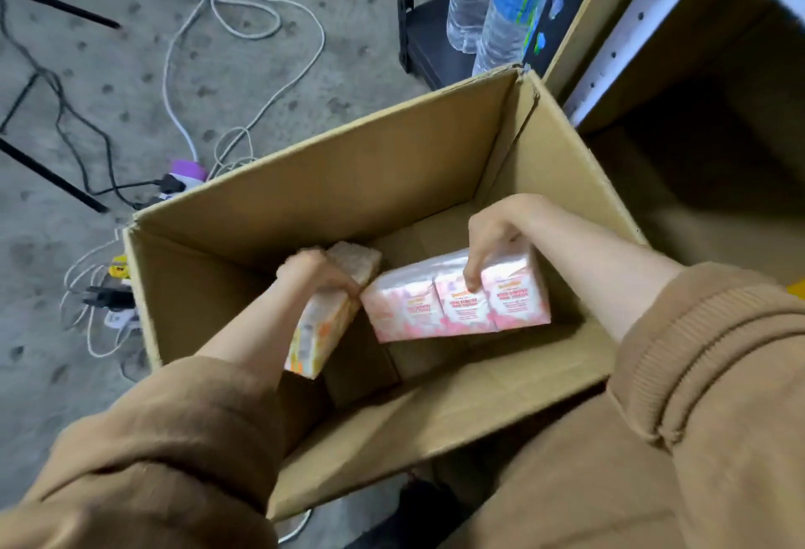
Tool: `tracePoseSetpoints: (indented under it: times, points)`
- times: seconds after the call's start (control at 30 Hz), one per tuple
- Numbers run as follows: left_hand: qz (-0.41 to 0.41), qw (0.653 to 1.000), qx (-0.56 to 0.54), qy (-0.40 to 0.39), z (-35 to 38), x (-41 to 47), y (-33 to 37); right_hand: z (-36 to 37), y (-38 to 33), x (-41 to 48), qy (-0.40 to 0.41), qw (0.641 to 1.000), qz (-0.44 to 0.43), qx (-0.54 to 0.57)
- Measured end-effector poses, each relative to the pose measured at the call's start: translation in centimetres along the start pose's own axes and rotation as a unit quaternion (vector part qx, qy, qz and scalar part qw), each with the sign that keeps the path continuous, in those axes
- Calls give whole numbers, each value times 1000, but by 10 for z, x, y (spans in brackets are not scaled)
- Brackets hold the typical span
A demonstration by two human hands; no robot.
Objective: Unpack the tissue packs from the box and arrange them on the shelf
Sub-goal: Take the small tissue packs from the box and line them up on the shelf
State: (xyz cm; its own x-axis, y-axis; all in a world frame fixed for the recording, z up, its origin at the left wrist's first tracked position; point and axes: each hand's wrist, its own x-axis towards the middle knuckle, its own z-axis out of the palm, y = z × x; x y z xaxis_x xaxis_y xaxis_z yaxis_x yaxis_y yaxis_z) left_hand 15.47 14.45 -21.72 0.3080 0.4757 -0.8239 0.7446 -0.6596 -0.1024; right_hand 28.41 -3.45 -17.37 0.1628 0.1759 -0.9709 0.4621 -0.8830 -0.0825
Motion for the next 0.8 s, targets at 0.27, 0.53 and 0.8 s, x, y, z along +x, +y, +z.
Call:
tracePoseSetpoints:
  times: [0.27, 0.53, 0.8]
  points:
    - [15, 978, -125, -169, -41, -50, -34, -13, 28, -91, 56, 986, -4, 156]
    - [128, 941, -146, -276, -64, -95, -55, 6, 40, -184, 126, 967, -41, 218]
    - [261, 941, -74, -202, -104, -161, -54, 38, 80, -267, 217, 940, -49, 259]
